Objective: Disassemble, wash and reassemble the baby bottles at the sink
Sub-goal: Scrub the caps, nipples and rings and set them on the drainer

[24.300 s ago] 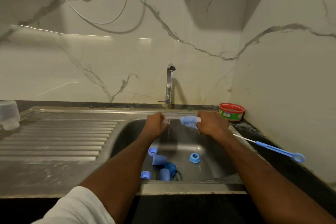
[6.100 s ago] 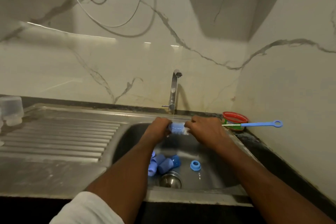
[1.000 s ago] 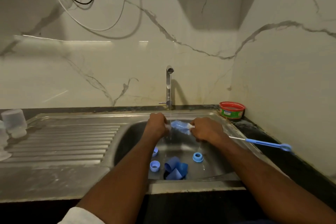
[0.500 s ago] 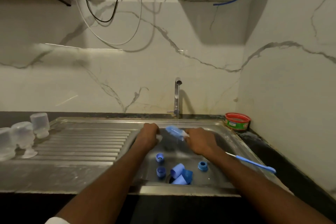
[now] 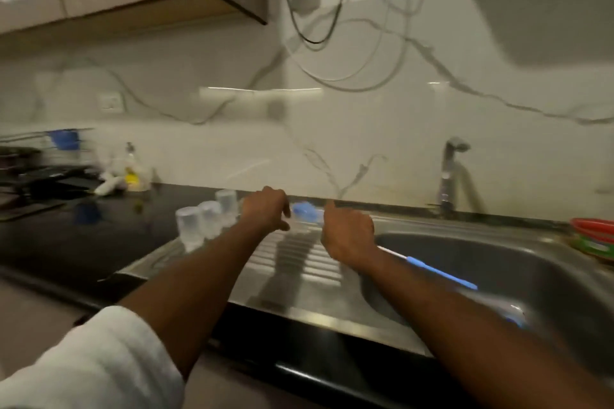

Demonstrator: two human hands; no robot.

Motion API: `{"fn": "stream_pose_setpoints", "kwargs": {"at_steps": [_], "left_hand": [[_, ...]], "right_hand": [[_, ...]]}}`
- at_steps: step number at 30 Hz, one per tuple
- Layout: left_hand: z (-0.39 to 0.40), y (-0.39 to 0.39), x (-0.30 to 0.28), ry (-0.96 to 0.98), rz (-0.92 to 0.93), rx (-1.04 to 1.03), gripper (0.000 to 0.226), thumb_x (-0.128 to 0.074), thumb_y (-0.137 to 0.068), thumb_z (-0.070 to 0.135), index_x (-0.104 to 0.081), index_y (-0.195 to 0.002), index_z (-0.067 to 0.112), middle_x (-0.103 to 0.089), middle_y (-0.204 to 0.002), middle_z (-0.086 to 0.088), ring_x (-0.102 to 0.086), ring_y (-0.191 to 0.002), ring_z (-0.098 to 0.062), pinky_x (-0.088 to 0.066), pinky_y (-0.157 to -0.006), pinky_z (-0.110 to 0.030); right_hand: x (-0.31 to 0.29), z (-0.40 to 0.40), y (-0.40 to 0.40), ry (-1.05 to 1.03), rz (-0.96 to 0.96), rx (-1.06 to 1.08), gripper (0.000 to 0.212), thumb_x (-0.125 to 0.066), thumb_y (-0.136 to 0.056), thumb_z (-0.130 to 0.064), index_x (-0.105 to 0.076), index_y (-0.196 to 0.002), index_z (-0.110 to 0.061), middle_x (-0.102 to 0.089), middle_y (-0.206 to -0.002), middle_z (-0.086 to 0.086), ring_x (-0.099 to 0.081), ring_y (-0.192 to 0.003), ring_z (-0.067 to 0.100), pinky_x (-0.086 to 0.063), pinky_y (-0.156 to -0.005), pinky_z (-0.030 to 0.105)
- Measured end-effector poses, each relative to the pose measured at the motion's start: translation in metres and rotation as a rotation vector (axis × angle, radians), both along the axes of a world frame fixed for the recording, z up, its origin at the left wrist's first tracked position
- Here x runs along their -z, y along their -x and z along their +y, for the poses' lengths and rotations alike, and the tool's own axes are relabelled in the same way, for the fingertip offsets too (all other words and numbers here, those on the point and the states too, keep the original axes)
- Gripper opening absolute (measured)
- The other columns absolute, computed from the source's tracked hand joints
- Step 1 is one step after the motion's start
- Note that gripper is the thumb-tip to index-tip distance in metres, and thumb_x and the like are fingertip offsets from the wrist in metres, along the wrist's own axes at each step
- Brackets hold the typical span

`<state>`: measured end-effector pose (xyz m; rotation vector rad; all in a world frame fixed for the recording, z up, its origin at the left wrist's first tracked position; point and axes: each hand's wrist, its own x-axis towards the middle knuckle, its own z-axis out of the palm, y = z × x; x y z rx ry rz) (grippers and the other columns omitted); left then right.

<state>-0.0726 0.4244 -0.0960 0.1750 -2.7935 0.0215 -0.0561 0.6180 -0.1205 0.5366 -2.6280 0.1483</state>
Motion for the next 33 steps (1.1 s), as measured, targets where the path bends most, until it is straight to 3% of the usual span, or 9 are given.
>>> {"fn": "stream_pose_setpoints", "kwargs": {"at_steps": [3,9,18,24,30,33], "left_hand": [[-0.053,-0.004,-0.004,0.078,-0.002,-0.112,0.035,-0.088,-0.073,0.046,-0.076,-0.102,0.032,-0.067,-0.106,0.003,-0.068,-0.102,-0.02,-0.044,-0.074,-0.031],[-0.107,0.006,0.002,0.169,-0.046,-0.214,0.03,-0.083,-0.079,0.039,-0.074,-0.107,0.031,-0.07,-0.113,0.003,-0.066,-0.108,-0.02,-0.053,-0.086,-0.036],[-0.109,0.025,0.019,0.274,-0.153,-0.2,0.037,-0.081,-0.08,0.039,-0.07,-0.113,0.027,-0.068,-0.114,0.0,-0.064,-0.112,-0.021,-0.046,-0.082,-0.035],[-0.097,0.027,0.025,0.249,-0.241,-0.235,0.053,-0.081,-0.083,0.036,-0.06,-0.129,0.022,-0.06,-0.13,-0.006,-0.06,-0.121,-0.026,-0.048,-0.094,-0.04],[-0.078,0.018,0.002,0.207,-0.124,-0.162,0.036,-0.078,-0.084,0.033,-0.068,-0.119,0.026,-0.061,-0.125,-0.002,-0.061,-0.116,-0.023,-0.049,-0.096,-0.04],[-0.053,0.008,-0.01,0.171,-0.114,-0.123,0.038,-0.077,-0.08,0.046,-0.069,-0.114,0.031,-0.062,-0.119,0.0,-0.063,-0.11,-0.024,-0.05,-0.097,-0.044]], "right_hand": [[0.02,-0.069,0.002,0.136,-0.057,0.016,0.024,-0.058,-0.097,-0.027,-0.056,-0.12,-0.019,-0.067,-0.116,0.005,-0.068,-0.103,0.026,-0.043,-0.071,0.033],[0.039,-0.132,0.023,0.153,-0.085,0.043,0.033,-0.061,-0.095,-0.033,-0.055,-0.124,-0.018,-0.061,-0.117,0.007,-0.068,-0.101,0.026,-0.048,-0.073,0.033],[0.045,-0.123,0.029,0.12,-0.035,0.062,0.046,-0.062,-0.094,-0.039,-0.047,-0.133,-0.019,-0.056,-0.122,0.008,-0.067,-0.1,0.025,-0.043,-0.069,0.032],[0.043,-0.122,0.024,0.116,-0.046,0.058,0.044,-0.064,-0.094,-0.039,-0.049,-0.131,-0.02,-0.057,-0.117,0.007,-0.067,-0.096,0.025,-0.042,-0.066,0.032],[0.033,-0.101,0.017,0.171,-0.08,0.081,0.042,-0.063,-0.095,-0.034,-0.048,-0.132,-0.02,-0.057,-0.12,0.007,-0.066,-0.1,0.025,-0.04,-0.069,0.032],[0.019,-0.072,0.008,0.13,-0.03,0.052,0.04,-0.062,-0.095,-0.03,-0.049,-0.132,-0.02,-0.058,-0.124,0.009,-0.065,-0.102,0.027,-0.041,-0.071,0.033]]}}
